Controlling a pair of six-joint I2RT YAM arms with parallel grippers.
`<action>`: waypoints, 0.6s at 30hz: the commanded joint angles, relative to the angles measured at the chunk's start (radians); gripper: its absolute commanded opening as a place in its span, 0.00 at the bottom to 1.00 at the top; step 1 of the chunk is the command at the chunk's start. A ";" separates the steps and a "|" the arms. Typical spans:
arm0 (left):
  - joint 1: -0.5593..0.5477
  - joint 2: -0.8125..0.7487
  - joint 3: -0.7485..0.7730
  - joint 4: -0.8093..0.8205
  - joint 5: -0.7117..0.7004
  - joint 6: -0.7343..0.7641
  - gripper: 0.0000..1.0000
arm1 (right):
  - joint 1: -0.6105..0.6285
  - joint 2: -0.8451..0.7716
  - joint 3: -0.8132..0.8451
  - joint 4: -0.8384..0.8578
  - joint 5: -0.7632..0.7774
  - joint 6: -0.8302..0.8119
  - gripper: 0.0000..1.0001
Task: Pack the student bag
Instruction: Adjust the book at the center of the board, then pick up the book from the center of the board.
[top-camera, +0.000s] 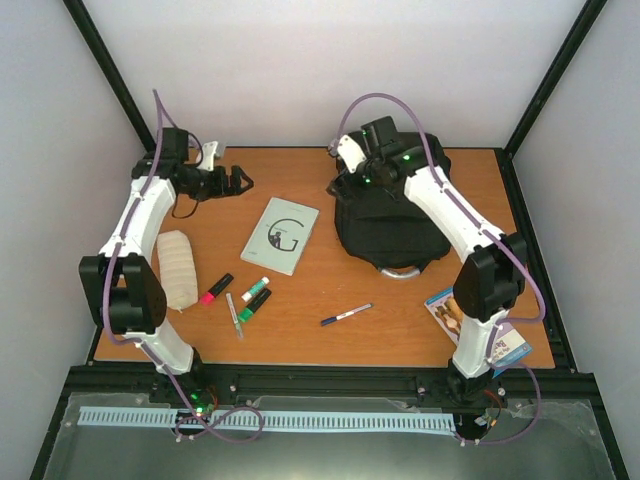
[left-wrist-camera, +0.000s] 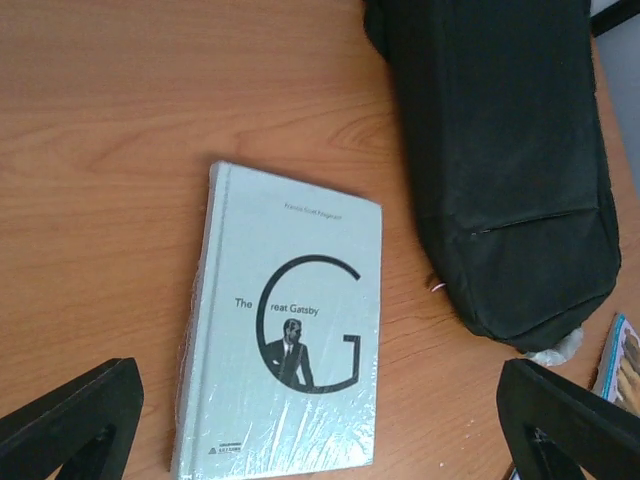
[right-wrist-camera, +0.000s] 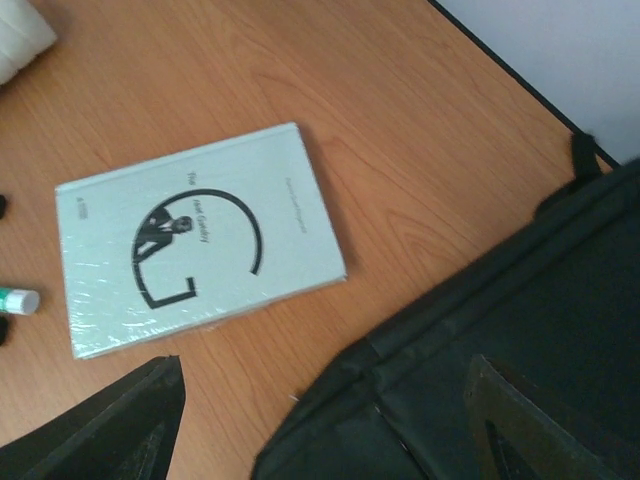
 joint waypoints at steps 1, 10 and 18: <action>-0.004 -0.039 -0.108 0.140 -0.028 -0.091 1.00 | -0.059 -0.022 -0.022 0.001 0.017 0.103 0.81; 0.003 0.037 -0.120 -0.090 -0.465 0.077 1.00 | -0.045 0.072 -0.141 0.085 -0.258 0.212 0.72; 0.014 0.146 -0.179 -0.054 0.027 0.096 1.00 | 0.045 0.111 -0.193 0.102 -0.245 0.198 0.73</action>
